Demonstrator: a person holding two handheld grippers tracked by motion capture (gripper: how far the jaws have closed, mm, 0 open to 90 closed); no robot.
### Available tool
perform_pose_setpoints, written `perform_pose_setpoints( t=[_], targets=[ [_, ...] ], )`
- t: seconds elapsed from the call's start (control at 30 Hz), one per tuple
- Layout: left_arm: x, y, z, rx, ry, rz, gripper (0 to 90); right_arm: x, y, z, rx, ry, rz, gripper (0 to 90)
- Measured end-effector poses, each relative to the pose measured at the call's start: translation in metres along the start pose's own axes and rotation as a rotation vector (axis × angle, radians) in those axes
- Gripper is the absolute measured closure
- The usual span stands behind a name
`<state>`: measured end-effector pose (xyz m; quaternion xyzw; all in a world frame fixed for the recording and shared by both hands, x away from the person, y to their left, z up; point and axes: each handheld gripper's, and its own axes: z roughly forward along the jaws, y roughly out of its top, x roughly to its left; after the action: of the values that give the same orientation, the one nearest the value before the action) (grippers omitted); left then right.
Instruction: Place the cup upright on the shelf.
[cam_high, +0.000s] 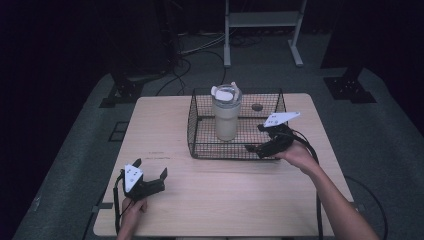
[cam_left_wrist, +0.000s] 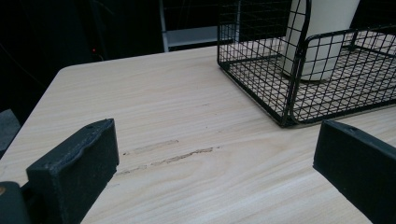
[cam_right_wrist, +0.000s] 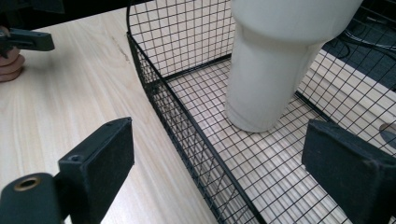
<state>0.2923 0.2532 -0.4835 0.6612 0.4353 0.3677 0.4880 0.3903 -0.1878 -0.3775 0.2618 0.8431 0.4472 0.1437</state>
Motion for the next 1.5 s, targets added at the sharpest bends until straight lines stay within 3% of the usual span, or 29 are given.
perform_pose_setpoints(
  t=[0.47,0.93,1.5],
  targets=[
    [0.0,0.0,-0.001,0.002,-0.002,0.006,0.0,0.02,-0.014,-0.007,-0.003,0.032,-0.015,8.8],
    [0.001,0.0,0.0,-0.004,-0.001,0.0,0.0,0.033,-0.03,-0.013,-0.032,0.055,0.004,8.8],
    [0.0,0.0,-0.001,-0.007,-0.003,-0.003,0.0,0.036,-0.052,-0.02,-0.031,0.052,0.039,8.8]
  ],
)
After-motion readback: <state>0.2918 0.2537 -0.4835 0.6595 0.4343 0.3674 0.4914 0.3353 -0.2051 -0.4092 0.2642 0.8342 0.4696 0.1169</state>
